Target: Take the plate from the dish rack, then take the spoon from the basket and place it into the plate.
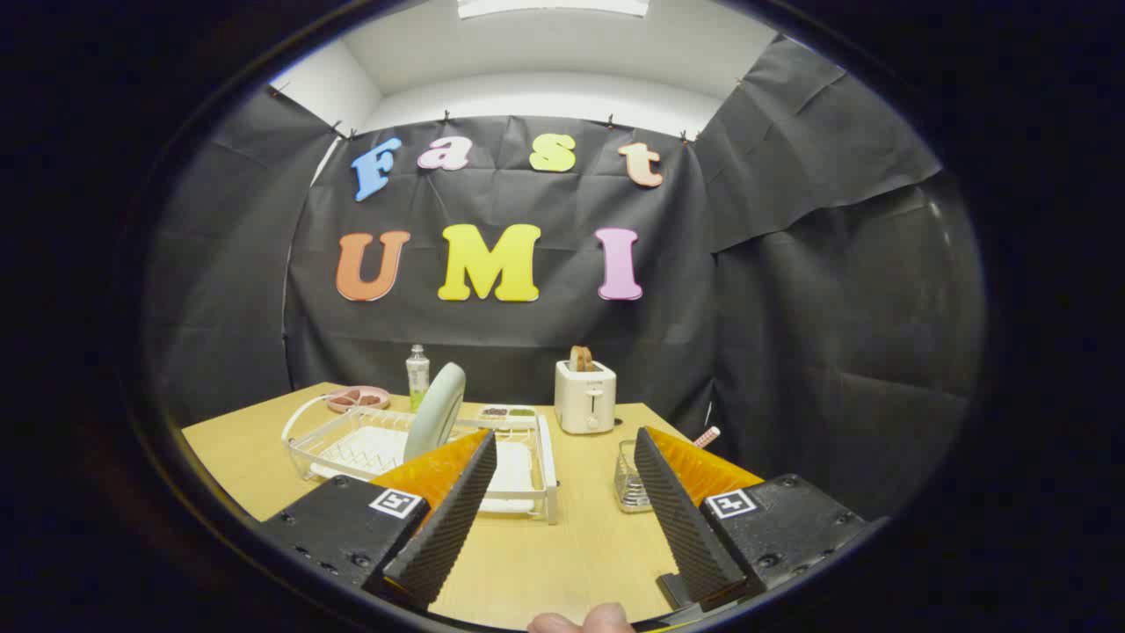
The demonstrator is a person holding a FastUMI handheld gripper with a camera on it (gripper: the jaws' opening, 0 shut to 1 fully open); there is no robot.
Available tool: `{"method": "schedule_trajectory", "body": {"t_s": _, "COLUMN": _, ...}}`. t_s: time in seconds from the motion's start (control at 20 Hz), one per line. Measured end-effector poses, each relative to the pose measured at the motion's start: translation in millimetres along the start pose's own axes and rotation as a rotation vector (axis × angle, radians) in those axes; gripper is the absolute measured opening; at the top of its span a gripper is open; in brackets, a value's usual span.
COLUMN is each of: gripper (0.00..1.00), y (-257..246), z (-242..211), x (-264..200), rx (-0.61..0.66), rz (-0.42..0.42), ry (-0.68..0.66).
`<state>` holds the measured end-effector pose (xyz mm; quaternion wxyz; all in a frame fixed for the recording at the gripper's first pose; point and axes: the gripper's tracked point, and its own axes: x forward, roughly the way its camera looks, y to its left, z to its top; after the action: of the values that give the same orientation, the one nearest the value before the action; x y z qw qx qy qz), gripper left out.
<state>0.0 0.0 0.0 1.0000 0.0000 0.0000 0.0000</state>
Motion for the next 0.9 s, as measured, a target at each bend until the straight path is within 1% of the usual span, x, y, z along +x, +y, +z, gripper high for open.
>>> {"method": "schedule_trajectory", "body": {"t_s": 0.5, "gripper": 1.00, "y": 12.1, "z": 2.4, "x": -0.6, "rx": -0.001, "rz": 0.022, "ry": -0.014}}
{"method": "schedule_trajectory", "body": {"t_s": 0.65, "gripper": 1.00, "y": 11.3, "z": -0.1, "x": -1.2, "rx": -0.027, "rz": 0.011, "ry": -0.016}}
{"method": "schedule_trajectory", "body": {"t_s": 0.9, "gripper": 1.00, "y": 14.1, "z": 4.3, "x": -2.5, "rx": -0.004, "rz": 0.021, "ry": -0.030}}
